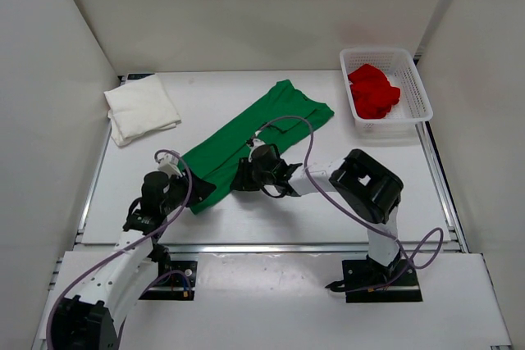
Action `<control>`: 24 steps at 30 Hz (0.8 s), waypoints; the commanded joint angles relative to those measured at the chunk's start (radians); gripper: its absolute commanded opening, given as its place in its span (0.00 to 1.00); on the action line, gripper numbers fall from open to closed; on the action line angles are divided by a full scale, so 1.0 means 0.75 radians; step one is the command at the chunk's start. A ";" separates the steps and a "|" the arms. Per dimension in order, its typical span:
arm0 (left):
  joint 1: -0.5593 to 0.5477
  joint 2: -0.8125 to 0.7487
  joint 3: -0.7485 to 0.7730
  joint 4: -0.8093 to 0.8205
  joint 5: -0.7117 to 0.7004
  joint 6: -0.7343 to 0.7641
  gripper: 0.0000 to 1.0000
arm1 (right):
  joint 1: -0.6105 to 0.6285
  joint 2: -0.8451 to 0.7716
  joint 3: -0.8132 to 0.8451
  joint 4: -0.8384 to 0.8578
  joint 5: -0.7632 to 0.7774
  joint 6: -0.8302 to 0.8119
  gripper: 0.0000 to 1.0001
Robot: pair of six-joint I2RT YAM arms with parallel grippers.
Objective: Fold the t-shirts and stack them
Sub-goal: Rotate the tshirt 90 degrees
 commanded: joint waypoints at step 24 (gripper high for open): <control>-0.400 0.249 0.057 -0.003 -0.215 0.114 0.52 | -0.836 -0.977 -0.719 -0.307 -0.229 -0.268 0.47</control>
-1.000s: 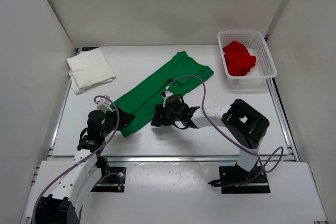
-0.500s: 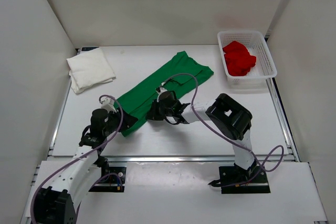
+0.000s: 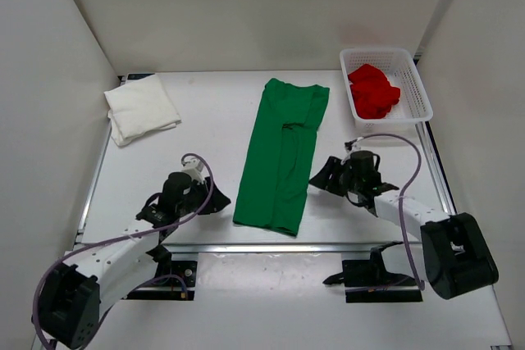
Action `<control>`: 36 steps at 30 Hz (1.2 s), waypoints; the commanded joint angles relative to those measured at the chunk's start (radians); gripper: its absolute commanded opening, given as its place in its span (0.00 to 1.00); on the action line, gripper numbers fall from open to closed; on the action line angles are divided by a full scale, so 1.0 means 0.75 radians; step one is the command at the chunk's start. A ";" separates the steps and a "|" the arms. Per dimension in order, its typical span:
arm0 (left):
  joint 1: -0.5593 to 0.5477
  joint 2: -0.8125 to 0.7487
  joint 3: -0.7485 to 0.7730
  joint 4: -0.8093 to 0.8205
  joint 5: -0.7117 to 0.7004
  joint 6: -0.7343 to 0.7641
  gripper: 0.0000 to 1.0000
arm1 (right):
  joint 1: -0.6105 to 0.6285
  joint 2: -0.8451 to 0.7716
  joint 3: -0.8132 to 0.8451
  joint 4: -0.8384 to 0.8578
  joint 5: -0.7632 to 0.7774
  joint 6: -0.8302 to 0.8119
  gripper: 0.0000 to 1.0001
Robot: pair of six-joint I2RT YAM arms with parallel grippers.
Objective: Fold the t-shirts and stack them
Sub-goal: Rotate the tshirt 90 degrees
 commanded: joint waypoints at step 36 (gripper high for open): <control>-0.278 -0.042 -0.192 0.141 0.003 -0.146 0.57 | -0.124 0.881 1.170 -0.340 -0.032 -0.276 0.39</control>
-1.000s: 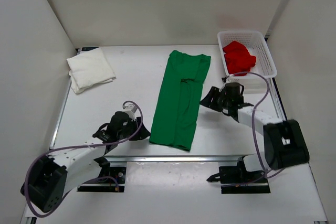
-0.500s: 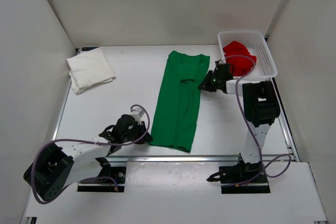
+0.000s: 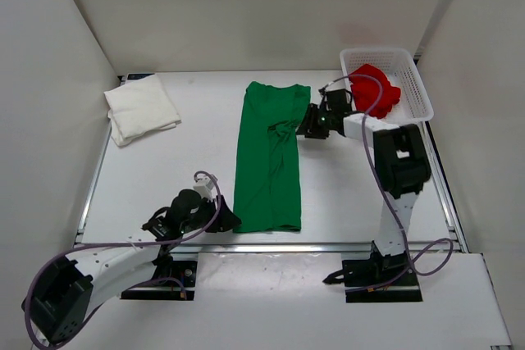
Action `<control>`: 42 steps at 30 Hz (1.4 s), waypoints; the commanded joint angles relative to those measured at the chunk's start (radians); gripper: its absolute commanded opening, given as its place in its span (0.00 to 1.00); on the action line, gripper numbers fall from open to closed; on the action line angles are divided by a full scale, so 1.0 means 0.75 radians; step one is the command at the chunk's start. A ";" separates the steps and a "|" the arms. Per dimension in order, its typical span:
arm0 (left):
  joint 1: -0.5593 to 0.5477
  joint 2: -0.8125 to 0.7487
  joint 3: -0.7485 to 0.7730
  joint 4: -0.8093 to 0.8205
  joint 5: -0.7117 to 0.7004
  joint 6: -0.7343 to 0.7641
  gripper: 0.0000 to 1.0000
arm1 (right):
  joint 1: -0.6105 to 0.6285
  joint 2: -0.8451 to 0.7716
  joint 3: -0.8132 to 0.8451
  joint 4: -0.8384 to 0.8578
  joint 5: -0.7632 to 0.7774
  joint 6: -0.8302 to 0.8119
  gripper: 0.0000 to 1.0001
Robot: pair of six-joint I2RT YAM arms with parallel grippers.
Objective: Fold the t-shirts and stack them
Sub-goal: Rotate the tshirt 90 degrees, then grab the bottom of the folded rectangular tshirt with both arms
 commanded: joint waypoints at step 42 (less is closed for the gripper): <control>-0.079 -0.014 -0.033 -0.093 0.117 -0.088 0.03 | 0.775 -1.856 -1.734 0.048 0.077 0.758 0.00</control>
